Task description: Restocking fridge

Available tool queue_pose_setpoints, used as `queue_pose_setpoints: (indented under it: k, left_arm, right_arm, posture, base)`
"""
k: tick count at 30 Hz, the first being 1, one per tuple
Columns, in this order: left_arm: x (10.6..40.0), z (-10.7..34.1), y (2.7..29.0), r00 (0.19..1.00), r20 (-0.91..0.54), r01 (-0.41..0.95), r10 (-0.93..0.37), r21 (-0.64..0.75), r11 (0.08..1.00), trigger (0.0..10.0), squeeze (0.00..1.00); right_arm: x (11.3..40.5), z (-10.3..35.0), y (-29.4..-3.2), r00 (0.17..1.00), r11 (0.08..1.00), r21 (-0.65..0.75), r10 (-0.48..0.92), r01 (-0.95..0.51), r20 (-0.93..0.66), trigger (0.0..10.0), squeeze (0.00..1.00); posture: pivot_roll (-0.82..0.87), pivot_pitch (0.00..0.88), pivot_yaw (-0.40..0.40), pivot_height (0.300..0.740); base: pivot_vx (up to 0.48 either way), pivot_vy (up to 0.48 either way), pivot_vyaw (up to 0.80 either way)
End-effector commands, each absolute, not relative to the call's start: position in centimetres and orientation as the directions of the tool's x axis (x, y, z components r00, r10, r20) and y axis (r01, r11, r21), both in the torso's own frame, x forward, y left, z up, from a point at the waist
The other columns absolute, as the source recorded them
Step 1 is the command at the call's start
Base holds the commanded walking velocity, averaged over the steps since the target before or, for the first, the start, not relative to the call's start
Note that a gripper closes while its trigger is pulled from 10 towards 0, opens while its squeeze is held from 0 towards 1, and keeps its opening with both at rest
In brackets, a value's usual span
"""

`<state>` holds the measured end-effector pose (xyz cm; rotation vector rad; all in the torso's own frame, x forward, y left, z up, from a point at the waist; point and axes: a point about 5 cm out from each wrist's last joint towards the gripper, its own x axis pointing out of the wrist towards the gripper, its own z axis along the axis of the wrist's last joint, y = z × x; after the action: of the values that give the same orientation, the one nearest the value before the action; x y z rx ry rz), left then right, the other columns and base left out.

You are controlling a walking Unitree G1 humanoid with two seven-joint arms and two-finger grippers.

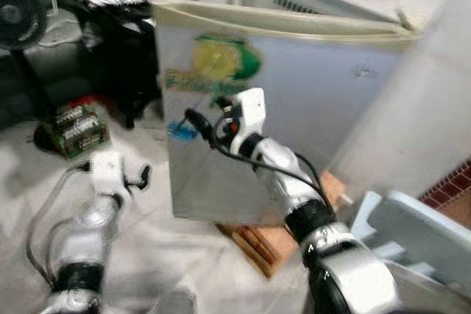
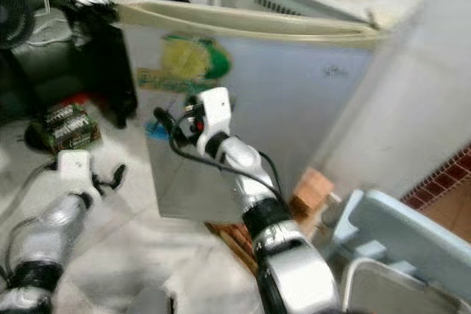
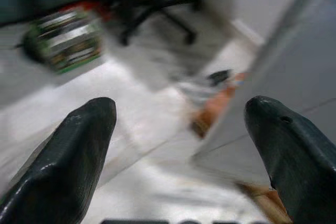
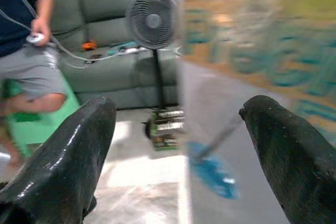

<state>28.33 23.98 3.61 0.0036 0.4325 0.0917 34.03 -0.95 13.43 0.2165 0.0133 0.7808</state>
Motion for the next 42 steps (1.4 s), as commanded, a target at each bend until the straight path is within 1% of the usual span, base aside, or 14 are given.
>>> queue_pose_setpoints:
  k: [1,10,14,16,17,19,24,27,30,33,35,38,39,42]
  left_arm:
    - [28.6,3.3,23.0,0.890,-0.448,-0.080,0.083,0.025,0.996,10.0,0.00]
    - [28.7,3.2,22.8,0.888,-0.451,-0.087,0.083,0.013,0.996,10.0,0.00]
    - [28.8,3.2,22.4,0.883,-0.467,-0.049,0.040,-0.006,0.999,10.0,0.00]
    - [29.0,3.6,21.9,0.901,-0.433,-0.025,0.006,-0.039,0.999,10.0,0.00]
    - [29.0,3.7,21.9,0.905,-0.425,-0.018,0.002,-0.033,0.999,10.0,0.00]
    - [29.0,4.0,21.5,0.920,-0.390,0.049,-0.031,0.035,0.998,10.0,0.00]
    - [29.1,4.4,21.0,0.931,-0.358,0.075,-0.067,0.010,0.997,10.0,0.00]
    - [29.1,4.7,20.3,0.939,-0.322,0.112,-0.119,-0.040,0.993,10.0,0.00]
    - [29.1,5.1,19.8,0.946,-0.290,0.136,-0.143,-0.046,0.990,10.0,0.00]
    - [29.0,5.6,19.2,0.952,-0.246,0.180,-0.184,-0.036,0.983,10.0,0.00]
    - [28.8,6.3,18.3,0.945,-0.209,0.257,-0.252,-0.004,0.966,10.0,0.00]
    - [28.6,6.3,18.1,0.941,-0.208,0.274,-0.267,0.007,0.962,10.0,0.00]
    - [28.2,6.4,17.8,0.932,-0.206,0.314,-0.299,0.043,0.949,10.0,0.00]
    - [27.7,6.5,17.8,0.922,-0.216,0.340,-0.321,0.057,0.939,10.0,0.00]
  right_arm:
    - [33.6,14.2,1.0,0.688,0.656,0.226,0.718,-0.720,0.106,10.0,0.00]
    - [34.1,13.9,-0.1,0.734,0.701,0.237,0.673,-0.673,0.091,10.0,0.00]
    - [34.4,13.6,-1.0,0.775,0.746,0.231,0.628,-0.624,0.066,10.0,0.00]
    - [34.5,13.4,-1.5,0.800,0.772,0.226,0.596,-0.594,0.067,10.0,0.00]
    - [34.5,13.3,-1.6,0.803,0.775,0.227,0.592,-0.590,0.064,10.0,0.00]
    - [34.6,13.0,-2.3,0.827,0.803,0.212,0.561,-0.556,0.042,10.0,0.00]
    - [34.8,12.5,-3.4,0.850,0.829,0.211,0.527,-0.518,0.018,10.0,0.00]
    - [34.9,11.9,-4.6,0.870,0.851,0.209,0.493,-0.482,0.000,10.0,0.00]
    - [34.9,11.6,-5.1,0.879,0.862,0.202,0.477,-0.465,-0.010,10.0,0.00]
    - [34.8,11.3,-5.6,0.885,0.871,0.192,0.465,-0.453,-0.020,10.0,0.00]
    - [34.6,10.9,-6.4,0.894,0.882,0.181,0.448,-0.435,-0.033,10.0,0.00]
    - [34.6,10.8,-6.5,0.895,0.884,0.179,0.444,-0.431,-0.036,10.0,0.00]
    - [34.5,10.6,-7.0,0.900,0.890,0.178,0.434,-0.420,-0.043,10.0,0.00]
    - [34.2,10.0,-7.7,0.908,0.901,0.170,0.415,-0.400,-0.063,10.0,0.00]
  posture:
    - [0.17,0.000,-0.063,0.740]
    - [0.17,0.000,-0.059,0.740]
    - [0.17,0.000,-0.059,0.740]
    - [0.17,0.000,-0.061,0.740]
    - [0.17,0.000,-0.061,0.740]
    - [0.16,0.000,-0.062,0.740]
    - [0.16,0.000,-0.064,0.740]
    - [0.16,0.000,-0.067,0.740]
    - [0.15,0.000,-0.070,0.740]
    - [0.15,0.000,-0.071,0.740]
    - [0.15,0.000,-0.071,0.740]
    - [0.15,0.000,-0.071,0.740]
    - [0.15,0.000,-0.070,0.740]
    - [0.15,0.000,-0.066,0.740]
  base:
    - [0.000,0.000,0.79]
    - [0.000,0.000,0.07]
    - [0.000,0.000,0.00]
    - [0.000,0.000,0.00]
    - [0.000,0.000,0.00]
    - [0.000,0.262,0.00]
    - [0.000,0.473,-0.35]
    - [0.000,0.480,-0.56]
    - [0.000,0.480,0.00]
    - [0.000,0.480,0.00]
    - [0.000,0.480,0.00]
    - [0.000,0.480,0.00]
    - [0.000,0.480,0.00]
    - [0.000,0.480,-0.34]
